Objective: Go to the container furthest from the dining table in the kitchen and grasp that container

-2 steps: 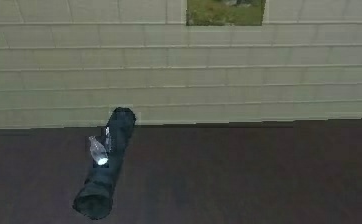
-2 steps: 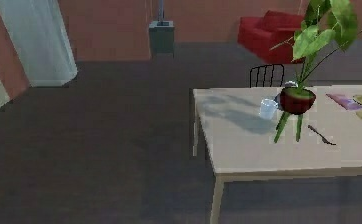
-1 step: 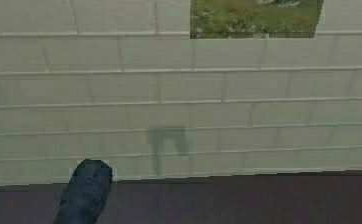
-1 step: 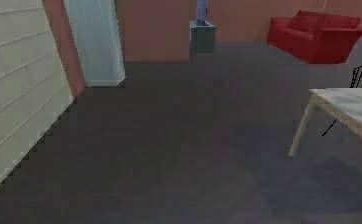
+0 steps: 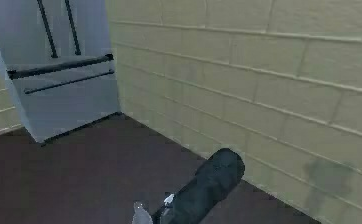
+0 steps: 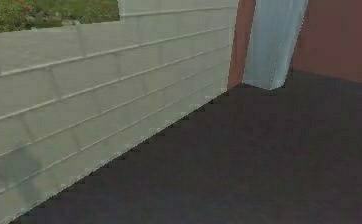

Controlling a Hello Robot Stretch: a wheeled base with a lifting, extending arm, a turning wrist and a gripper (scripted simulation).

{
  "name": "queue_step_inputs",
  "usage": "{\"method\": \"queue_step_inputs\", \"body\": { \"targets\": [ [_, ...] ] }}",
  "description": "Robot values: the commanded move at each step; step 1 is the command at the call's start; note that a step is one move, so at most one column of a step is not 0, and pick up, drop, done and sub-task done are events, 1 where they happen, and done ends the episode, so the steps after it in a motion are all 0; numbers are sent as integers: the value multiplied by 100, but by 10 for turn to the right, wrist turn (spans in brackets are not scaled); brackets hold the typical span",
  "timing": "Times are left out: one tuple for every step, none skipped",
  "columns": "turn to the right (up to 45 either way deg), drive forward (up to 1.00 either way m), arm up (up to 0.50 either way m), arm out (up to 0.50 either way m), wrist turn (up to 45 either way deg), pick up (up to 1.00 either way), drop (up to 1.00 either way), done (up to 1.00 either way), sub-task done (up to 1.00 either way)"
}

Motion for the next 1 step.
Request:
{"method": "queue_step_inputs", "body": {
  "targets": [
    [-450,0,0,0,0,0,0,0,0]
  ]
}}
